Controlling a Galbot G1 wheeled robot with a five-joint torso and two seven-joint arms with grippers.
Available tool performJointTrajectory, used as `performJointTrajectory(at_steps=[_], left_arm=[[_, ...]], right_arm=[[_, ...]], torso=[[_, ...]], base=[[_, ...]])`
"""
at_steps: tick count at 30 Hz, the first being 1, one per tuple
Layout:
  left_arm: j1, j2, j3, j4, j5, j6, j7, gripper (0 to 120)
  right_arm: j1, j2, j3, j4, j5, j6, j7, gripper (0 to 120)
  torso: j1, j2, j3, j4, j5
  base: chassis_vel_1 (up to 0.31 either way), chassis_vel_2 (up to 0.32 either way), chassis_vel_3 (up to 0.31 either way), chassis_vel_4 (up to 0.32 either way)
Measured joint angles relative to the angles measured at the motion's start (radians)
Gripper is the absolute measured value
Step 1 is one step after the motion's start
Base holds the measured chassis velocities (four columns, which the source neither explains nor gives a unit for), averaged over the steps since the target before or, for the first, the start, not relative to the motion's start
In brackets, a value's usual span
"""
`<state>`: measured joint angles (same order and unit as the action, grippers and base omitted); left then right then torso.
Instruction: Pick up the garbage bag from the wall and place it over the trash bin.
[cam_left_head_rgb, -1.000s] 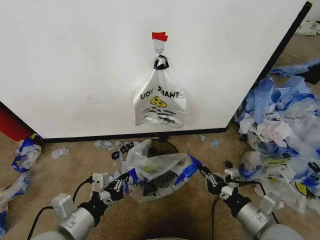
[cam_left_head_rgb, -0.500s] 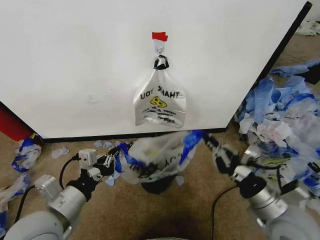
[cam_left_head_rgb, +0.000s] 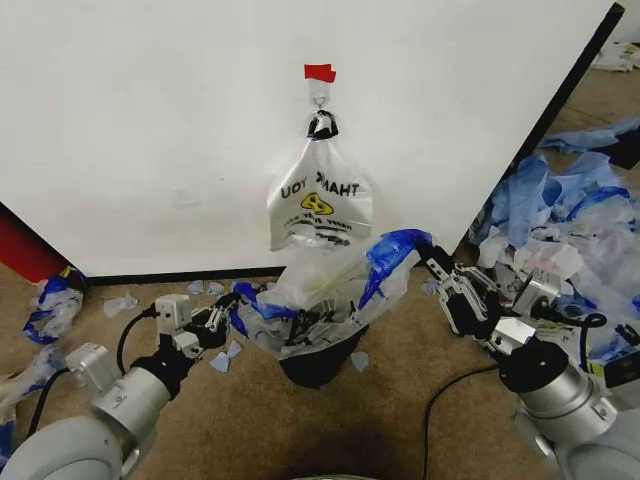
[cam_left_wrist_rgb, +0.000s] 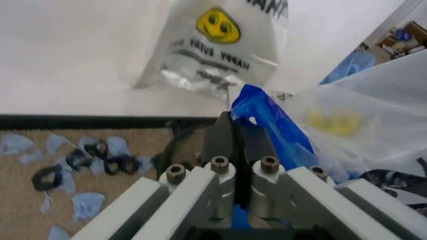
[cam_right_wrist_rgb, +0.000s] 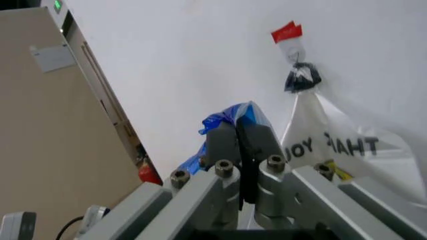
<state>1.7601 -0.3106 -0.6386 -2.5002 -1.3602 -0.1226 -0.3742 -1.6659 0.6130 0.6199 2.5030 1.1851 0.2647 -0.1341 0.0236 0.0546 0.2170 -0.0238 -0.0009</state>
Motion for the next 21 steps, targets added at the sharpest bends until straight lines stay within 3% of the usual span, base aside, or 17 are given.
performJointTrajectory(at_steps=[6, 14, 21], left_arm=[[-0.027, 0.058, -0.001, 0.0, -0.116, 0.011, 0.024, 0], [-0.05, 0.106, -0.016, 0.0, -0.149, -0.008, 0.002, 0], [-0.017, 0.053, 0.023, 0.0, -0.071, 0.007, -0.016, 0]], right_arm=[[-0.012, -0.044, -0.003, 0.0, 0.066, -0.034, 0.086, 0], [-0.026, -0.105, 0.014, -0.001, 0.147, -0.086, 0.223, 0], [-0.014, -0.078, -0.041, -0.002, 0.089, -0.099, 0.235, 0]], torso=[[0.0, 0.0, 0.0, 0.0001, -0.0003], [0.0, 0.0, 0.0, -0.0001, -0.0001], [0.0, 0.0, 0.0, 0.0006, -0.0009]], base=[[0.0, 0.0, 0.0, 0.0], [0.0, 0.0, 0.0, 0.0], [0.0, 0.0, 0.0, 0.0]])
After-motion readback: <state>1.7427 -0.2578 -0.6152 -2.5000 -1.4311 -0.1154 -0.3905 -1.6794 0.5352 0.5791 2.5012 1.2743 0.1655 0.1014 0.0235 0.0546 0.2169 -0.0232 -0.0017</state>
